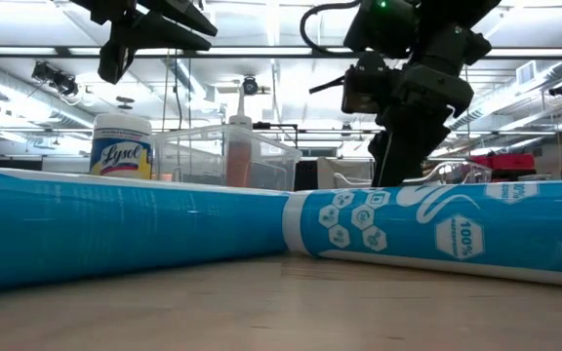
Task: Pick & place silicon tubes, Sealant and Lysol wipes
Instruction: Put the left orange sealant into the left transparent bin
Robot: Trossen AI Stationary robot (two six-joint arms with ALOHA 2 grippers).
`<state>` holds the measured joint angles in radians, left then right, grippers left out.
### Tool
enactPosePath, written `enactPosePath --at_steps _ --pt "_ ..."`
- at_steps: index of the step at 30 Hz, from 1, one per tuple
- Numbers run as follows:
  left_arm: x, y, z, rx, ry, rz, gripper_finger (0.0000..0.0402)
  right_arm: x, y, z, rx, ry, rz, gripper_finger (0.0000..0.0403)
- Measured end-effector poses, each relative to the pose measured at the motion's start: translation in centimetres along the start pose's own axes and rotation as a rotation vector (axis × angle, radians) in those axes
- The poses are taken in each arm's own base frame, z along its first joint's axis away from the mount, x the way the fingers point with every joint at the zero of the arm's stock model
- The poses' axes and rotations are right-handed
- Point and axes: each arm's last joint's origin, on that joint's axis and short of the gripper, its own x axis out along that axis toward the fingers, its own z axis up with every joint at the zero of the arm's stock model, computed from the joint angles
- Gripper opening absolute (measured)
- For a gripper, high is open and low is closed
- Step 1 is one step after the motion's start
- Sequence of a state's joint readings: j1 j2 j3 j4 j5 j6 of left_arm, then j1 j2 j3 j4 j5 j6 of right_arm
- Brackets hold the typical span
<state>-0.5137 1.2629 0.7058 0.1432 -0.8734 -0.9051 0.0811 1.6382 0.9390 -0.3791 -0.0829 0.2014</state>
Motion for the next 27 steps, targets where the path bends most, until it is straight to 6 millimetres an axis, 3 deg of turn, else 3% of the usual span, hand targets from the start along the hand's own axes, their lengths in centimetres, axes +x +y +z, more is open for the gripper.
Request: enactPosePath --at_steps 4,11,19,27 --pt "0.0 0.0 0.0 0.001 0.0 0.0 0.0078 -0.3 0.3 1.1 -0.008 -0.07 0.017 0.0244" --pt "0.1 0.1 0.1 0.005 -0.018 0.022 0.0078 -1.9 0.7 4.9 -0.056 -0.199 -0.004 0.026" --pt "0.2 0.3 0.2 0.002 -0.023 0.03 0.0078 1.0 1.3 7.7 -0.066 -0.096 0.032 0.0277" --pt "0.2 0.3 0.2 -0.003 -0.023 0.031 0.0078 2.2 2.1 9.0 -0.094 -0.075 0.065 0.0302"
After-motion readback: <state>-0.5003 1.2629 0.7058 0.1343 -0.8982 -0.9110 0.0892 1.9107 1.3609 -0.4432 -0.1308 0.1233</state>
